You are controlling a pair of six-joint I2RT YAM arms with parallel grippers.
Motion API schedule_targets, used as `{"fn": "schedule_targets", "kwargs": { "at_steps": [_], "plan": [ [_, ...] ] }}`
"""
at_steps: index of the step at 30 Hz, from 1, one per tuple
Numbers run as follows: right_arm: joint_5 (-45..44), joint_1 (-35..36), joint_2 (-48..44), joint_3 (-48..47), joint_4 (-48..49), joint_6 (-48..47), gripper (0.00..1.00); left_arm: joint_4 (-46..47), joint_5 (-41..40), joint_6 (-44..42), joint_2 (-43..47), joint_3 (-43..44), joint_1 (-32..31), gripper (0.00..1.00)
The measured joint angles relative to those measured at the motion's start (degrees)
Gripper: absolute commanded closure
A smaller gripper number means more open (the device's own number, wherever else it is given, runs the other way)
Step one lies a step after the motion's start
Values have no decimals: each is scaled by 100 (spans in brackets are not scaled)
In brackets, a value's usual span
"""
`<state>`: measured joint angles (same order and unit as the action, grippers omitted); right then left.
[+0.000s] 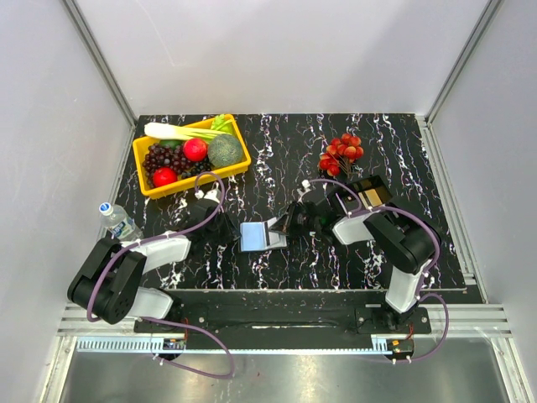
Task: Put the credit cards into the card holder
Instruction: Turn over the card slot in the card holder, then insert the credit card into the card holder.
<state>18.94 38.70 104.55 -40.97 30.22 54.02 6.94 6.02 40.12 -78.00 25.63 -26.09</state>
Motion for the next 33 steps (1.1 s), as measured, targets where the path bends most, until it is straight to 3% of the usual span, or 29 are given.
{"fn": "schedule_targets", "kwargs": {
  "at_steps": [12, 33],
  "plan": [
    [-450, 2, -667, 264, 48, -164, 100, -28, -2, 46, 26, 0, -15, 90],
    [-4, 66, -42, 186, 356, -127, 100, -138, -4, 50, 63, -2, -20, 91]
  ]
}}
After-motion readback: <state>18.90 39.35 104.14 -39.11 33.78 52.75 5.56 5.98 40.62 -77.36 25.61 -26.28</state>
